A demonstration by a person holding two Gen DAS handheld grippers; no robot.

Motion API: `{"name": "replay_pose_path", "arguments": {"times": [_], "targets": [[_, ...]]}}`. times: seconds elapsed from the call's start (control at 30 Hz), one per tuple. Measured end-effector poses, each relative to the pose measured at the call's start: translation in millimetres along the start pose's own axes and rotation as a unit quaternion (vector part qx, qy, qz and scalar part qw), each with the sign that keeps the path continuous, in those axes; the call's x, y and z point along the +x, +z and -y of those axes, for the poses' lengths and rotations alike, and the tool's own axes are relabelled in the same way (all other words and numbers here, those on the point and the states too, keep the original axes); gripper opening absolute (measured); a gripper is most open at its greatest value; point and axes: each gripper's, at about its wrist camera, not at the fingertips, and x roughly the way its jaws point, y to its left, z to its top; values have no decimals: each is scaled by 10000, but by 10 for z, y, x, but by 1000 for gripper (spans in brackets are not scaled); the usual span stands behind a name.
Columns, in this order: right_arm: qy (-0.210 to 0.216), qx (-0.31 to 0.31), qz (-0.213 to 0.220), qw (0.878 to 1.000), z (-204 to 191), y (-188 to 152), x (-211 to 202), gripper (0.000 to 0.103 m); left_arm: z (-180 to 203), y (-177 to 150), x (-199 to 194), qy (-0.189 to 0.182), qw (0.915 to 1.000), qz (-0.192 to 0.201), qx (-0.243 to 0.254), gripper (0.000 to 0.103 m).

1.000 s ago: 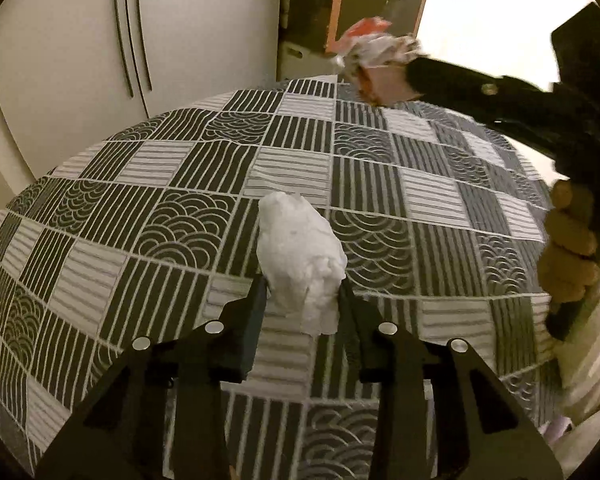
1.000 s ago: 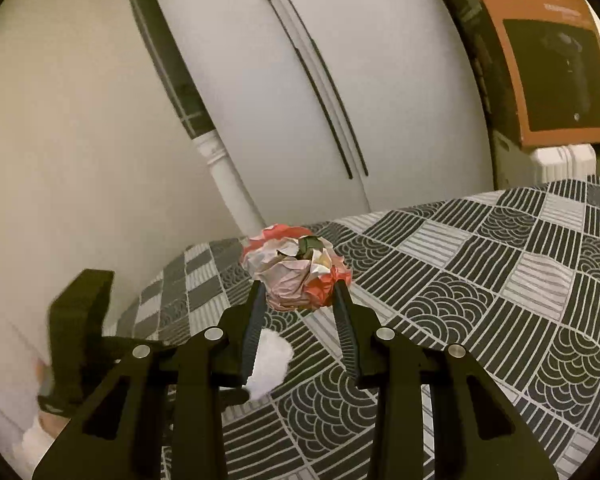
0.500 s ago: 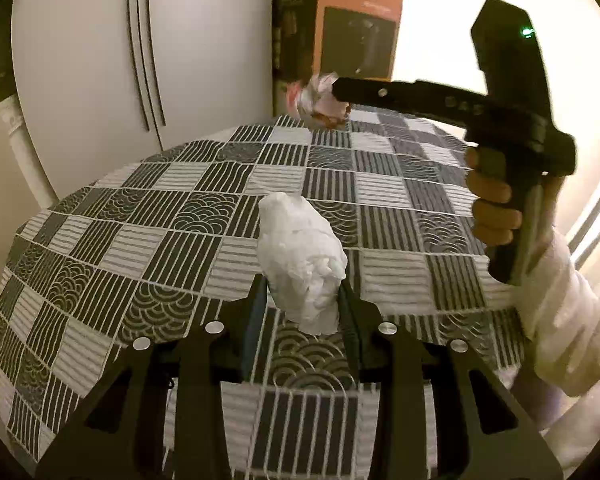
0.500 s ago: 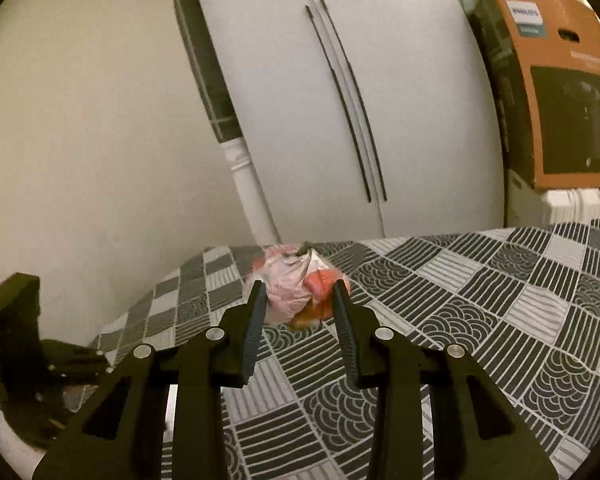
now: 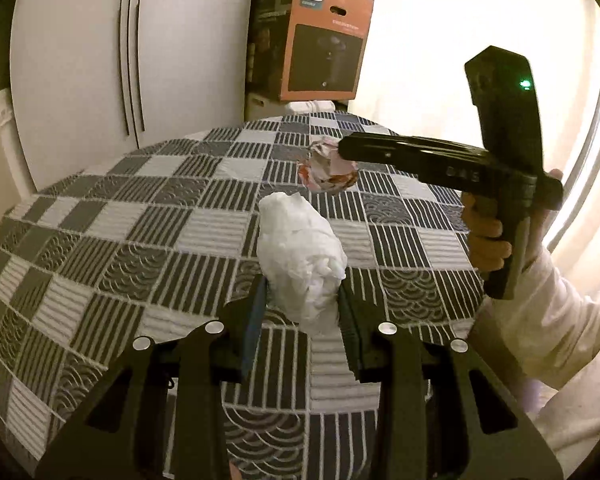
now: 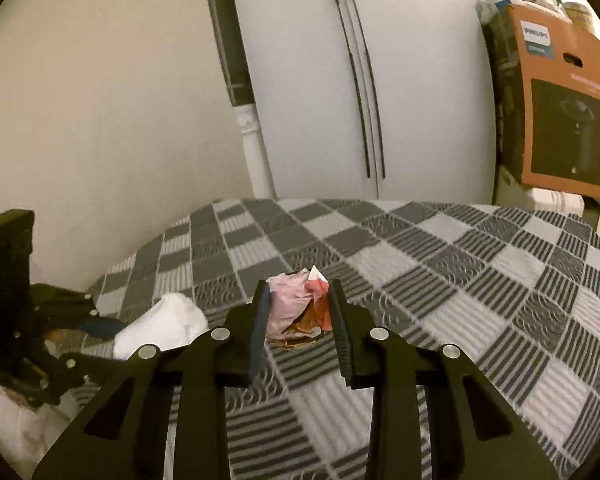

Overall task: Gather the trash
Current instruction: 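Carry the tissue and wrapper off the table edge toward the bin below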

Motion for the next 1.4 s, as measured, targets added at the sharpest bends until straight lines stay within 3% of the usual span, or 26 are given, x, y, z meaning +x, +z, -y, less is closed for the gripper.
{"name": "replay_pose_path", "arguments": {"times": [0.33,0.8,1.13,1.4], "targets": [[-298,12,230,9993,-242,-411,-650,28,261,-348,-192,-159,9998,33,141,36],[-289,-103,321,9990,-657,-1136,-1465,28,791,-895,-512,-377,9981,142,472,36],[-354,-175,133,9991,-849,-1621,-1775,28,1125,-1266,-639,-525,9967,111,603,36],[-410,-79,-222,9989,-835,-1957,-1716,28,1309,-1496,-547,-684,9949,-250,691,37]]}}
